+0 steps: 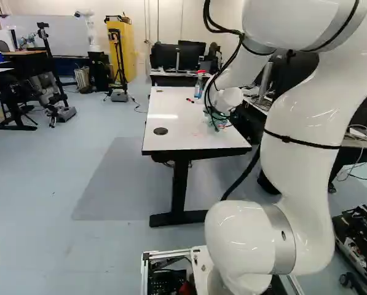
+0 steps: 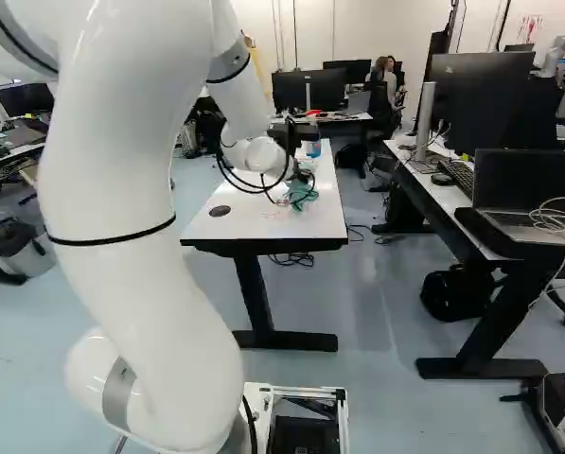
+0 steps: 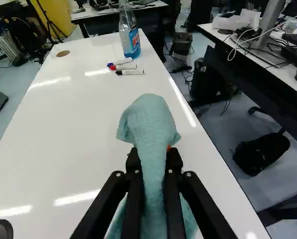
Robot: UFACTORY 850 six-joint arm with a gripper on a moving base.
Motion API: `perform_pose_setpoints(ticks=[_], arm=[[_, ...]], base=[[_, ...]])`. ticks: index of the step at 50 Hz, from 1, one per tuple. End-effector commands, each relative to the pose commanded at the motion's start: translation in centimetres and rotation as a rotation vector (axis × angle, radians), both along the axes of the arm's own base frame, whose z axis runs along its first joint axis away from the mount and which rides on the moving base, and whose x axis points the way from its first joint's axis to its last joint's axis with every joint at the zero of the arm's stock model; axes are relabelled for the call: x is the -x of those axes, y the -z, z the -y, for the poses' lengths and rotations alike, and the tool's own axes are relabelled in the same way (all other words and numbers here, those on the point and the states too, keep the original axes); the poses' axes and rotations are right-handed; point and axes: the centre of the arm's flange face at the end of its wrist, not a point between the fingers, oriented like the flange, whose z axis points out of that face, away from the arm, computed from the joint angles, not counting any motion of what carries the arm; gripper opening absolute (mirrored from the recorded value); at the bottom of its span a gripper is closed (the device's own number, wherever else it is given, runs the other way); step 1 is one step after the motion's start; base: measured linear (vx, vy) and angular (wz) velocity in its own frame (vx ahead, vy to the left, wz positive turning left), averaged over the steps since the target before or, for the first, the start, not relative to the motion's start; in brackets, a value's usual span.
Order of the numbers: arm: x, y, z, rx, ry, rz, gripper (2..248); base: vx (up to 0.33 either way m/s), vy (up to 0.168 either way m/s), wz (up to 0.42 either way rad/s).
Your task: Clean the table with the green towel
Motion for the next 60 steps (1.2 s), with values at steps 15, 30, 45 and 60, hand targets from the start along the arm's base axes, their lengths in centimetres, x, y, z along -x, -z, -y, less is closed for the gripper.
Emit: perform_pose_setpoints(ticks=[15,30,45,60], arm=[[-2.5,0.0,1.2,0.008,0.013,0.032,47],[-2.6,0.6,1.2,0.006,0.013,0.023,47],[-2.9,2.2,1.3,0.003,0.014,0.003,47],[-3.2,3.8,1.4,-0.002,0.014,-0.021,47]], base=[[0.000,0.000,0.000],[0.000,0.000,0.000],[0.000,0.000,0.000],[0.000,0.000,0.000]])
